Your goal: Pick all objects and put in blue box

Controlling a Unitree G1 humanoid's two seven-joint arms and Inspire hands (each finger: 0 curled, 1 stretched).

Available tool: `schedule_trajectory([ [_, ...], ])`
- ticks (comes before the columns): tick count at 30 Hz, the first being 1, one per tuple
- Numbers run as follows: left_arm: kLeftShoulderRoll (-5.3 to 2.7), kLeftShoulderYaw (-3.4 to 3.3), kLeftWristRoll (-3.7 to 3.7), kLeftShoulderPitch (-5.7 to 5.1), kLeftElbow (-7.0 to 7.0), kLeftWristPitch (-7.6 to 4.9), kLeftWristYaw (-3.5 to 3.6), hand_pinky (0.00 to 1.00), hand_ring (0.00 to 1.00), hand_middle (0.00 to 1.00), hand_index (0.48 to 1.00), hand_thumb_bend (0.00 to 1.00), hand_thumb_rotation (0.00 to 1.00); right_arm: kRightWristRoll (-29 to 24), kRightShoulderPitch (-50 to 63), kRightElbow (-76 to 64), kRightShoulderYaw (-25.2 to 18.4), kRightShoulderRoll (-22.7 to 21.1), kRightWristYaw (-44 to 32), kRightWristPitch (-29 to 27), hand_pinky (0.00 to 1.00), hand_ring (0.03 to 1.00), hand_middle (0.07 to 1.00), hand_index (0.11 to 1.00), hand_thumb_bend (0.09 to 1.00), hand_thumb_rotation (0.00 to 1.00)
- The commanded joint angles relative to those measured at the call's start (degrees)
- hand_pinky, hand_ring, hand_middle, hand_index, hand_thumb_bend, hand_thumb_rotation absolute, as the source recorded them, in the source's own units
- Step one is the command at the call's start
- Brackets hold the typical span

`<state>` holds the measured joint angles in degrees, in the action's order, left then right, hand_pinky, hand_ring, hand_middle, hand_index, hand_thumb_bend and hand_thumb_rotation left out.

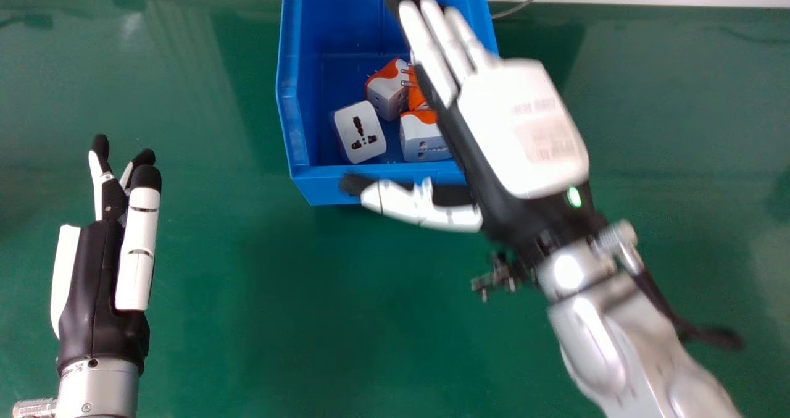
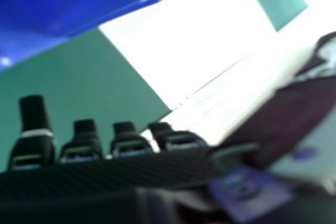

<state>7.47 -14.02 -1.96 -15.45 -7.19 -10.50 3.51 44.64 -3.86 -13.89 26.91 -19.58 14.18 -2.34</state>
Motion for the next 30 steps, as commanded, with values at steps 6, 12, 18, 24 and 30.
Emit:
schedule_trajectory([
  [6,1.34,-1.05,-0.53,0.01,0.14,-1.82,0.53,1.0,0.97,0.95,0.978,0.51,1.0,-6.5,16.52,-2.95,-5.34,-5.0,1.66,-13.12,0.76,0.901,0.964,0.962,0.454,0.84],
  [12,1.67,-1.5,-0.74,0.19,0.76,-1.8,0.71,1.0,0.97,0.95,0.976,0.53,1.0,-12.11,25.57,-0.99,-10.44,-5.73,-0.31,-17.13,0.8,0.912,0.963,0.956,0.39,0.81],
  [18,2.24,-1.79,-1.03,0.44,1.28,-1.59,1.24,1.0,0.98,0.96,0.986,0.53,1.0,-17.9,31.35,0.25,-15.48,-2.8,-1.33,-16.16,0.83,0.95,0.991,0.98,0.342,0.84],
  [24,2.4,-1.93,-1.28,0.72,2.12,-2.42,1.52,1.0,0.98,0.96,0.988,0.53,1.0,-23.31,30.27,1.21,-20.79,0.81,-2.34,-15.23,0.92,0.996,1.0,1.0,0.349,0.96],
  [30,2.19,-2.0,-1.13,0.59,2.18,-2.95,1.26,1.0,0.97,0.96,0.983,0.54,1.0,-27.62,26.11,1.68,-24.08,5.97,-1.86,-14.94,0.97,1.0,1.0,1.0,0.432,1.0],
])
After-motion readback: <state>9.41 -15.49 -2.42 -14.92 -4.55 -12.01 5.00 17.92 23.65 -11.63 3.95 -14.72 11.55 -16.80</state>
